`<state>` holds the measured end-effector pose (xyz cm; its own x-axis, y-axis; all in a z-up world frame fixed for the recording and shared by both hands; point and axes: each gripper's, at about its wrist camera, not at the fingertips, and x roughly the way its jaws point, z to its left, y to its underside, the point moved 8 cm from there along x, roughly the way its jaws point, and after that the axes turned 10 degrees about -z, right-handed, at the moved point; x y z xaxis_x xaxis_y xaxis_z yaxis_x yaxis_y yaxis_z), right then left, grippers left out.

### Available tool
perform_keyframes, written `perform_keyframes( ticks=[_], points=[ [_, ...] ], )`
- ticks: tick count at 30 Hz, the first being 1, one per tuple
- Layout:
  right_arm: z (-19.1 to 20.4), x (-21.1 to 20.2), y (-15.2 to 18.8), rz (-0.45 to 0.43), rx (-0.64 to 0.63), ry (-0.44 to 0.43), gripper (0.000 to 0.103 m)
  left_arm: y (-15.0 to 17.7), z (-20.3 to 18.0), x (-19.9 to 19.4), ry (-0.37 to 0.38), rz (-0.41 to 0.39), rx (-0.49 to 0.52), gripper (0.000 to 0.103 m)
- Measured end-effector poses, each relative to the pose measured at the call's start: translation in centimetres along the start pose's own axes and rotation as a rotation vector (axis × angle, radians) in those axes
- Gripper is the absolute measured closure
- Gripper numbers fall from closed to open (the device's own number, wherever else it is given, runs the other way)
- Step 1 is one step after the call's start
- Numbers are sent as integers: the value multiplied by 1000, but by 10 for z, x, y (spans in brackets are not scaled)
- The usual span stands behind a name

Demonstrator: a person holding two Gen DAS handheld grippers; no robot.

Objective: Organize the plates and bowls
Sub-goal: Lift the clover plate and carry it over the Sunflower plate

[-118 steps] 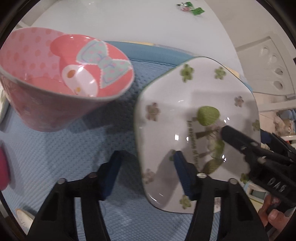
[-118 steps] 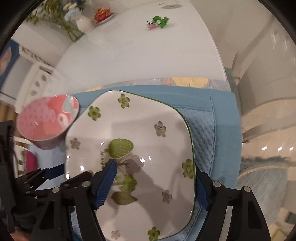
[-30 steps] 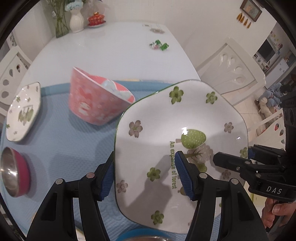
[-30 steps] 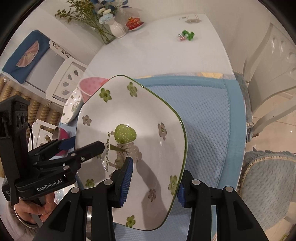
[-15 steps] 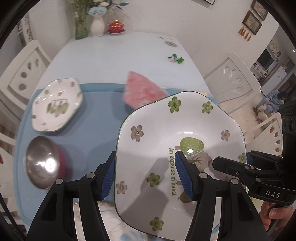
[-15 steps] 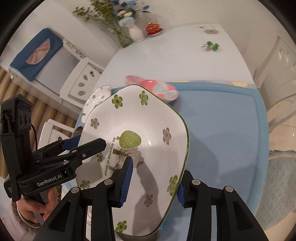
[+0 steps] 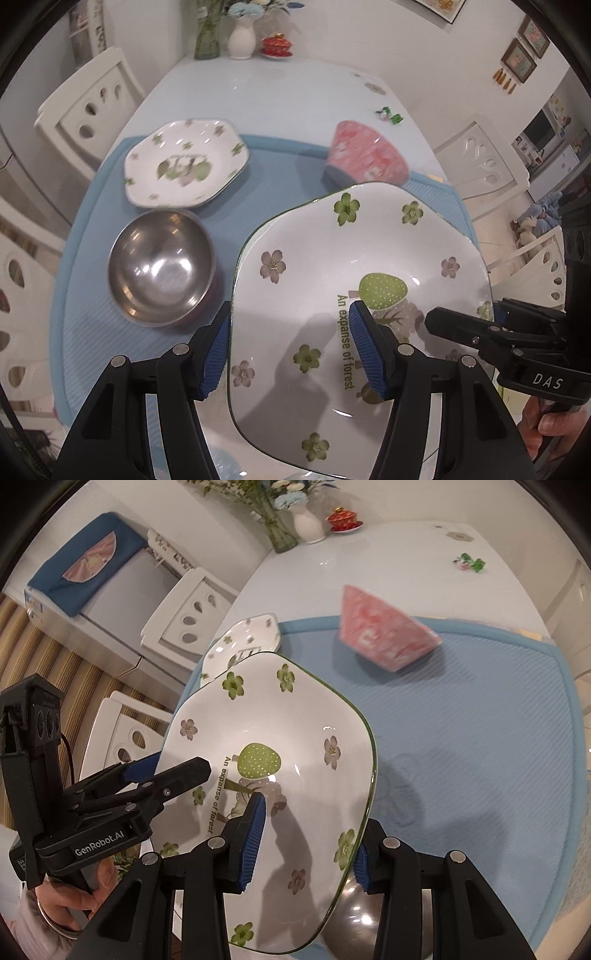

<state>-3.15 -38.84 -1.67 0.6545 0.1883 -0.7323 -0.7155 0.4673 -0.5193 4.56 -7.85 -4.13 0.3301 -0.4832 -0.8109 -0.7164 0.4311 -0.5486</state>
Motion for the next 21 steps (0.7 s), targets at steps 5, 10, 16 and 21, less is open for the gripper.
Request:
perform_keyframes(
  ticks=[5, 10, 16, 21],
  points=[
    [16, 11, 11, 16, -12, -6, 61, 17, 20, -2, -7, 13, -14, 45],
    [28, 21, 25, 33, -19, -9, 61, 31, 34, -3, -10, 24, -9, 45],
    [36, 30, 45, 59, -25, -8, 61, 49, 46, -3, -7, 42, -21, 45],
    [37, 36, 63, 80, -16, -5, 61, 64, 51, -1, -3, 59, -25, 45]
  ],
)
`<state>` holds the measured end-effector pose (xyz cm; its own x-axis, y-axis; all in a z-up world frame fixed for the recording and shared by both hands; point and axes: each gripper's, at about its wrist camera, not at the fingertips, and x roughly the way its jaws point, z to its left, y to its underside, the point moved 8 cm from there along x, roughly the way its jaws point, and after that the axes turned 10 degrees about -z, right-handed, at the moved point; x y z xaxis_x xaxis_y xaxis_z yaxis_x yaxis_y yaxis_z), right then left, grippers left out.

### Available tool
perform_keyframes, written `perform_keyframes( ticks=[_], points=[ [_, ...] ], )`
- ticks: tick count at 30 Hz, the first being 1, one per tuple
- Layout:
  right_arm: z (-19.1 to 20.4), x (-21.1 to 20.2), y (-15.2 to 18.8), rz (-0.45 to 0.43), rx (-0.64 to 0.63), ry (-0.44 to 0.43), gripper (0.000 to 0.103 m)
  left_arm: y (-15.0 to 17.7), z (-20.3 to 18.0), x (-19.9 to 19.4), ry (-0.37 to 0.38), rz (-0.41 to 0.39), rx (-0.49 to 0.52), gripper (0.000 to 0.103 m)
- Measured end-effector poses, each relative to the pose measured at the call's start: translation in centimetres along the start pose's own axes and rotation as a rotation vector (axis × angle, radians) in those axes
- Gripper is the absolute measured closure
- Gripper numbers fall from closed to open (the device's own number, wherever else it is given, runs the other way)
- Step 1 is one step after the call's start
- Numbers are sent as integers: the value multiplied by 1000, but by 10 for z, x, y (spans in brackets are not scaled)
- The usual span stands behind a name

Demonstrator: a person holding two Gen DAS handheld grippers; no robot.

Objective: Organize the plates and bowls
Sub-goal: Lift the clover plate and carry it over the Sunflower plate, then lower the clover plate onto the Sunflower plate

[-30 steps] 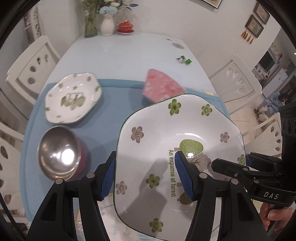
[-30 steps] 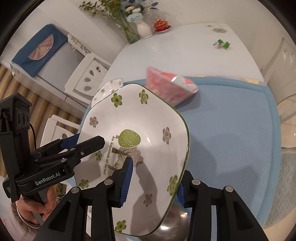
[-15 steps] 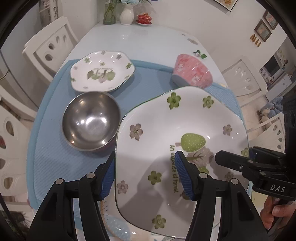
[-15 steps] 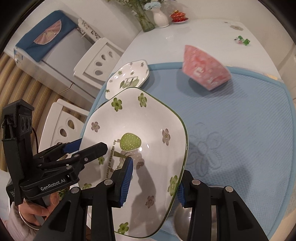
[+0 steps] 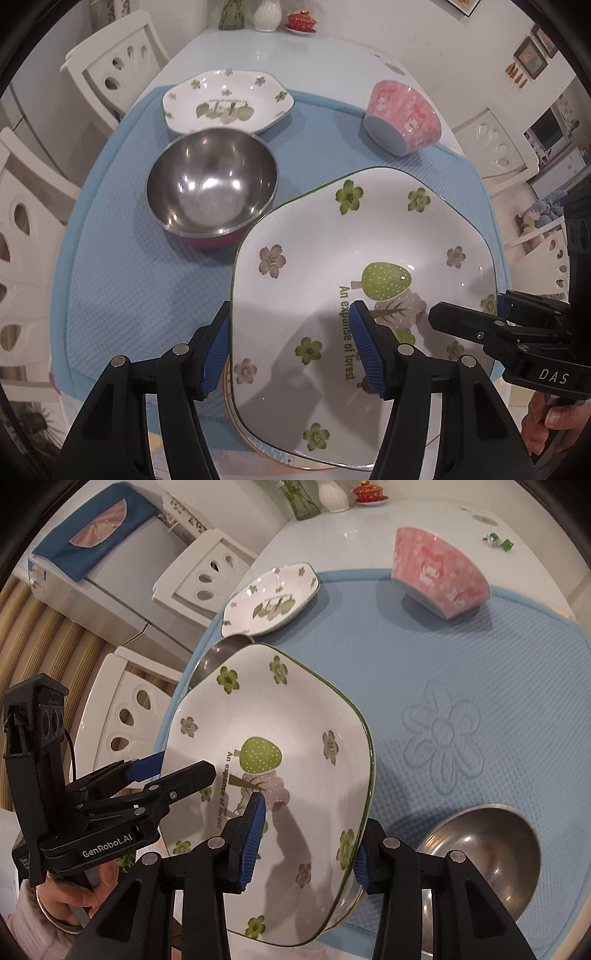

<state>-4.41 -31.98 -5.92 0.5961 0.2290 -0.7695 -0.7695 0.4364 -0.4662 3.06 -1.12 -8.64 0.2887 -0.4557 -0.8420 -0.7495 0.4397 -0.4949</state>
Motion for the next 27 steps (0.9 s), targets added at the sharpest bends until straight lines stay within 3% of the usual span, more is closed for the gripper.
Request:
perform_keyframes(
  ticks=[27],
  points=[
    [0, 35, 51, 110, 33, 27, 60, 48, 16, 14, -25, 84, -11, 45]
  ],
)
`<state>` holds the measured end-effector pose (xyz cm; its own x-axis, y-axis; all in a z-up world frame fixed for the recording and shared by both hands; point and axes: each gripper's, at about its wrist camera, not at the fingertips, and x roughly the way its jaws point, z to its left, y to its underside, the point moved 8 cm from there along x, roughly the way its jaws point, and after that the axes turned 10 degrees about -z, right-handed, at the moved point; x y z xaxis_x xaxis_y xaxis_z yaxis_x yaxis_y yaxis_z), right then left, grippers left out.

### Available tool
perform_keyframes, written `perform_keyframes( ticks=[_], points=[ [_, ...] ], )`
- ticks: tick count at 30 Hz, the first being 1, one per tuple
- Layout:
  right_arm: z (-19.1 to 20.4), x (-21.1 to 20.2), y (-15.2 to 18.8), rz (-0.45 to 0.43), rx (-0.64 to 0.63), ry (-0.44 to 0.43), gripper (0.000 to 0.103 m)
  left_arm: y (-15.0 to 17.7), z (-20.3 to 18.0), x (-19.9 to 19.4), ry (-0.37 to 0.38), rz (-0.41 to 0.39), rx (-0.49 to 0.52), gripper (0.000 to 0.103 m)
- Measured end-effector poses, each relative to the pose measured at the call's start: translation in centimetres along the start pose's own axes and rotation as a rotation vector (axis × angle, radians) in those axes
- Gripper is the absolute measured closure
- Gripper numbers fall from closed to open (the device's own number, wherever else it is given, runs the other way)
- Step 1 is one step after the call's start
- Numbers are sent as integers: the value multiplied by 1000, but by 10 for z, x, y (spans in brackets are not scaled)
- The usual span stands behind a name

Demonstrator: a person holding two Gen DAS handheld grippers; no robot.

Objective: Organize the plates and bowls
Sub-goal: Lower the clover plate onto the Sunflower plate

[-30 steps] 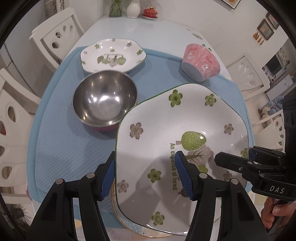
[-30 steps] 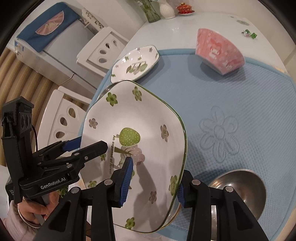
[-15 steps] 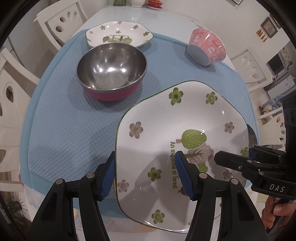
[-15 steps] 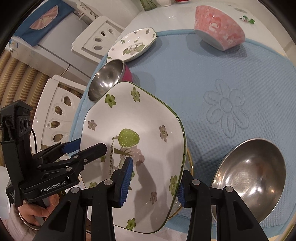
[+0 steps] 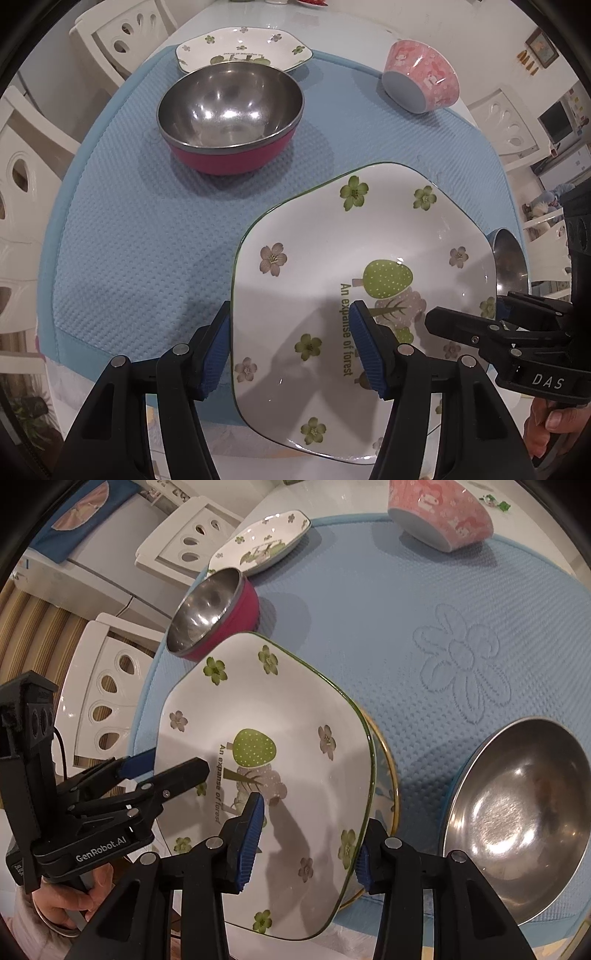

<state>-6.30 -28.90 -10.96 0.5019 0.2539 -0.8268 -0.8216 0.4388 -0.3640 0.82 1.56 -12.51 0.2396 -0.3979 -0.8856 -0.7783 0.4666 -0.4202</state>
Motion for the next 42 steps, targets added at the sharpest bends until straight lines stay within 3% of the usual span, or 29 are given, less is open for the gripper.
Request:
perform_keyframes(
  ticks=[28, 35, 42],
  points=[
    [-1, 27, 6, 84, 38, 49, 60, 15, 8, 16, -16, 41, -14, 45],
    [-7, 29, 8, 95, 81, 57, 60, 14, 3, 18, -36, 38, 33, 45],
    [-18, 19, 9, 86, 143, 126, 60, 14, 1, 21, -49, 45, 59, 45]
  ],
)
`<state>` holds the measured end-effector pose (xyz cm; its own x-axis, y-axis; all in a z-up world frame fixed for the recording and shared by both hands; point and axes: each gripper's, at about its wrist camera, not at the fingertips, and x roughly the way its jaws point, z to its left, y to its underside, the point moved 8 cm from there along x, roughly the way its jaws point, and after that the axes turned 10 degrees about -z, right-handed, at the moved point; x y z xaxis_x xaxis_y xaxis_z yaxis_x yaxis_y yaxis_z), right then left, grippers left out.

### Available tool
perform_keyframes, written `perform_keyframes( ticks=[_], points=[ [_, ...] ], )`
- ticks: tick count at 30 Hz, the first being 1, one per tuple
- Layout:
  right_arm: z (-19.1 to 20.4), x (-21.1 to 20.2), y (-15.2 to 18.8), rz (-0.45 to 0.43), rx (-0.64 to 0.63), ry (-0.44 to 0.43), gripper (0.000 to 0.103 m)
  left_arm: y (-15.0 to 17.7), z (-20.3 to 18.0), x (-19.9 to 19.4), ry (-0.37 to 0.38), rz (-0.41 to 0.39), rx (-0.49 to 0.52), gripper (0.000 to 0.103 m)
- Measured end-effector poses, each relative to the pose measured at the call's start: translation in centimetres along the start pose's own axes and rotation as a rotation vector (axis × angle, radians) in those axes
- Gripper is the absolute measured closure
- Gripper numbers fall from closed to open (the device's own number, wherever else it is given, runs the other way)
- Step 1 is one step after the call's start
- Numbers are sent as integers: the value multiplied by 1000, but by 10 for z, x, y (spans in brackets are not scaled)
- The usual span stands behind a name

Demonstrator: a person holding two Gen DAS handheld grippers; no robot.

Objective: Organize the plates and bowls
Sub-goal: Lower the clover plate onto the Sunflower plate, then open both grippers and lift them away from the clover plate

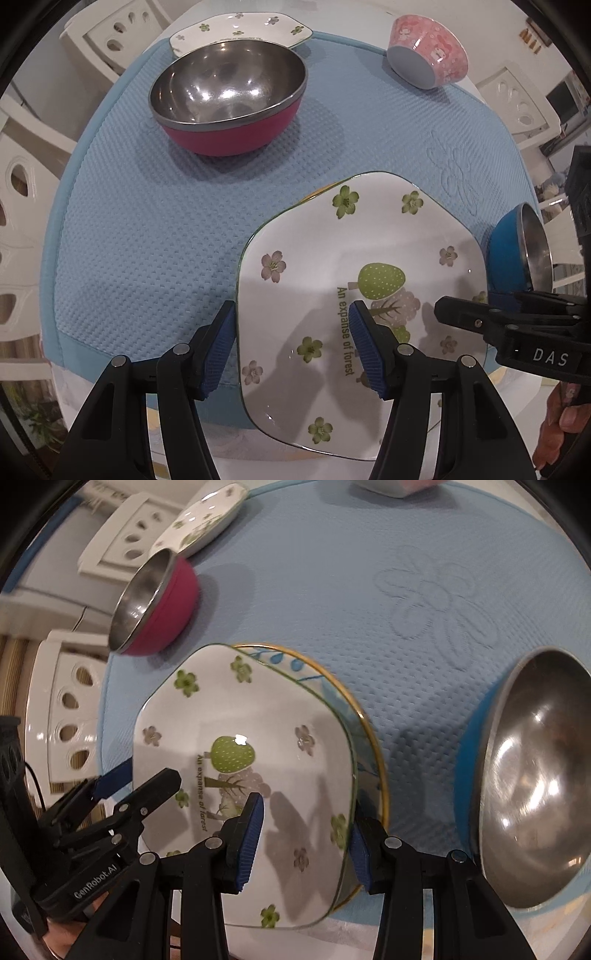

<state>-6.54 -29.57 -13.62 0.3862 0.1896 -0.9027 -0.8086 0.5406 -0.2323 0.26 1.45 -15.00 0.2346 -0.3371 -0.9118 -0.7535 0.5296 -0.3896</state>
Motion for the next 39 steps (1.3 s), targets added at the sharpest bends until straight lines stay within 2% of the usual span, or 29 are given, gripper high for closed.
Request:
perform_keyframes(
  ticks=[11, 15, 28, 39],
  points=[
    [13, 4, 0, -5, -73, 123, 60, -1, -1, 1, 18, 5, 25, 45],
    [11, 3, -2, -28, -29, 118, 60, -1, -2, 0, 27, 0, 39, 45],
    [9, -4, 10, -32, -9, 158, 60, -1, 2, -7, 63, -7, 50, 45],
    [25, -32, 21, -66, 12, 168, 54, -8, 43, -26, 43, -16, -23, 45]
  ],
)
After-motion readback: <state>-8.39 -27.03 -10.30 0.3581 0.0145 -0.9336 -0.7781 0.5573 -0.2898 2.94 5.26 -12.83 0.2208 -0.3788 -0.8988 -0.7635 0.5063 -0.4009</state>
